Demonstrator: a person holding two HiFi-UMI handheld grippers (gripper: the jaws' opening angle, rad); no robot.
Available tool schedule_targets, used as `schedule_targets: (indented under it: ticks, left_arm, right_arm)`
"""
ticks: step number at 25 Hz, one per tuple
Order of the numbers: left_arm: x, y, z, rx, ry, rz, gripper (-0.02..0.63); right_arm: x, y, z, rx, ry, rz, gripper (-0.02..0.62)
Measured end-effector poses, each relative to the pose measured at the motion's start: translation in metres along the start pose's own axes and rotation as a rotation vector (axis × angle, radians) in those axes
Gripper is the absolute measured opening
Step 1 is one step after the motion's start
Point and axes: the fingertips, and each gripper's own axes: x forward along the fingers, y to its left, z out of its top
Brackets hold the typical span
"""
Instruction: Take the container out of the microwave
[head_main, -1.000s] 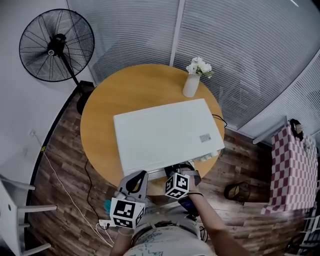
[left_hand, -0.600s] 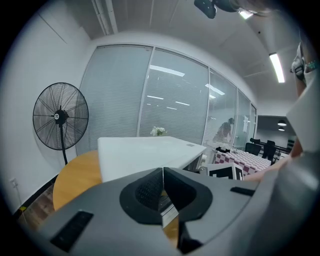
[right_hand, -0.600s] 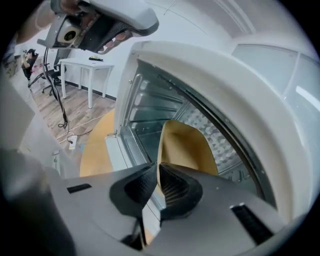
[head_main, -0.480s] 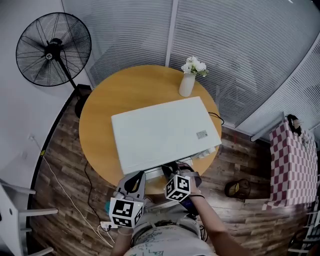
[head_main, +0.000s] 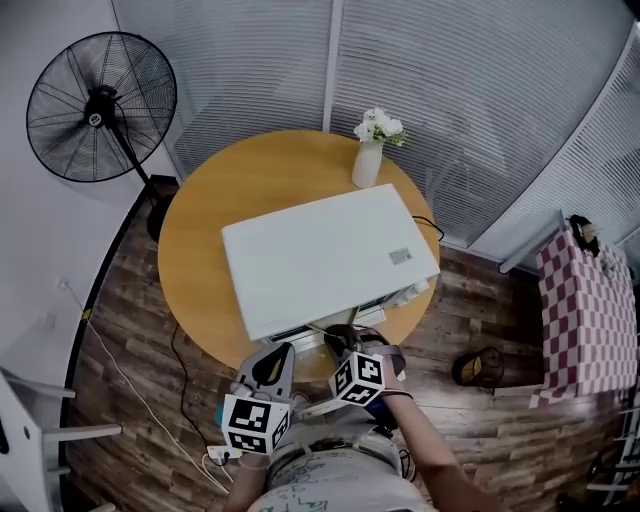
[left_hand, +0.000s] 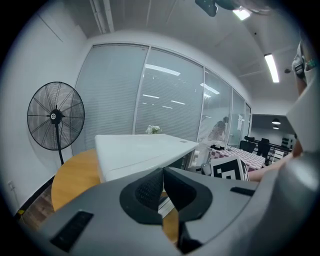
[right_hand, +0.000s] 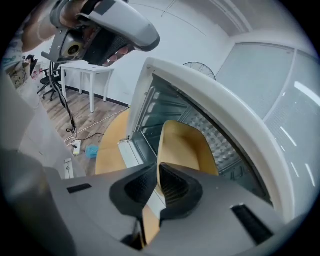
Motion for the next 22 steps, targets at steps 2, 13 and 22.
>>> schedule_targets:
  ticks: [2, 13, 22]
  left_arm:
    - [-0.002, -0.002, -0.002, 0.006, 0.001, -0.008, 0.015]
    - [-0.009, -0.007, -0.010, 0.045, 0.018, -0.025, 0.014]
    - [-0.010, -0.012, -0.019, 0.031, 0.032, -0.036, 0.014]
  right_arm:
    - [-0.002, 0.004, 0.000, 0.005, 0.001, 0.004, 0.009]
    - [-0.015, 0.016, 0.003, 0.018, -0.012, 0.010, 0.009]
    - [-0.024, 0.025, 0.011, 0.013, -0.044, 0.052, 0.009]
